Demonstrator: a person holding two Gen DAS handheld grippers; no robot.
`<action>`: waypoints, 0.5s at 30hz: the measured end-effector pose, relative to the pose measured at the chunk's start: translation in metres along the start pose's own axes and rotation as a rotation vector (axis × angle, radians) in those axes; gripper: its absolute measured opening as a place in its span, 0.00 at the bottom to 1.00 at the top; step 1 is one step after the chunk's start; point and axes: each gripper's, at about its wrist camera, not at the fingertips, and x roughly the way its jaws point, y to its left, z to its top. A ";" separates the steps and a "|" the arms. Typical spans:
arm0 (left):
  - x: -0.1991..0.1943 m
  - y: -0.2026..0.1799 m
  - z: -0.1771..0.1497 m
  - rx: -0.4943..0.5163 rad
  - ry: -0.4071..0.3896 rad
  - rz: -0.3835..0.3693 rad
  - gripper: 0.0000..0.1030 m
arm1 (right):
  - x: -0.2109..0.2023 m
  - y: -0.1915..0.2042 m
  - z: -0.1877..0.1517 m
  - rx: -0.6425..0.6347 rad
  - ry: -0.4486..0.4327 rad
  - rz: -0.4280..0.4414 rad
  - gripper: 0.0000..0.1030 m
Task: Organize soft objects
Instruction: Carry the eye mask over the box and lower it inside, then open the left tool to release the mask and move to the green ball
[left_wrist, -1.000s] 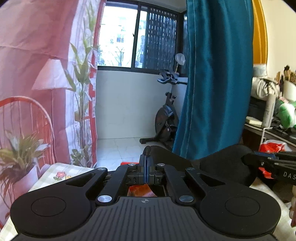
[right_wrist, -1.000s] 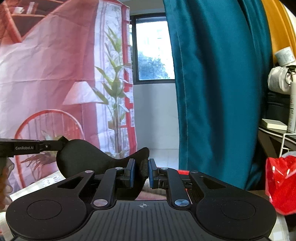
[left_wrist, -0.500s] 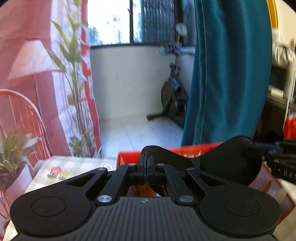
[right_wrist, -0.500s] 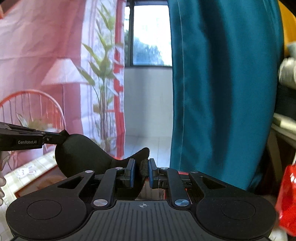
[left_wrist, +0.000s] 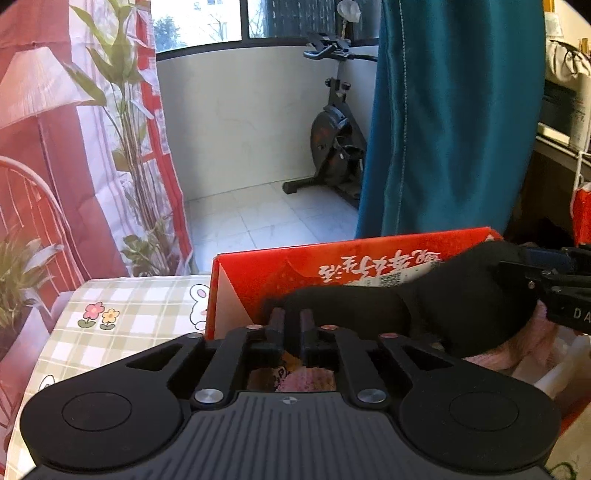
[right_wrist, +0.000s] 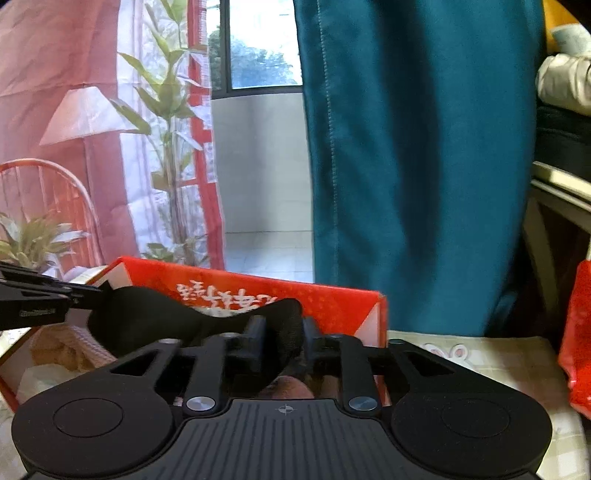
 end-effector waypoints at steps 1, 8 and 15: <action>-0.003 0.000 0.000 0.003 -0.002 -0.001 0.23 | -0.002 0.001 0.001 -0.004 -0.007 -0.006 0.35; -0.033 -0.003 0.000 0.002 -0.043 -0.018 0.44 | -0.027 -0.001 0.003 -0.027 -0.026 -0.025 0.44; -0.075 -0.018 -0.018 -0.023 -0.063 -0.069 0.45 | -0.070 0.001 -0.007 -0.047 -0.035 0.009 0.44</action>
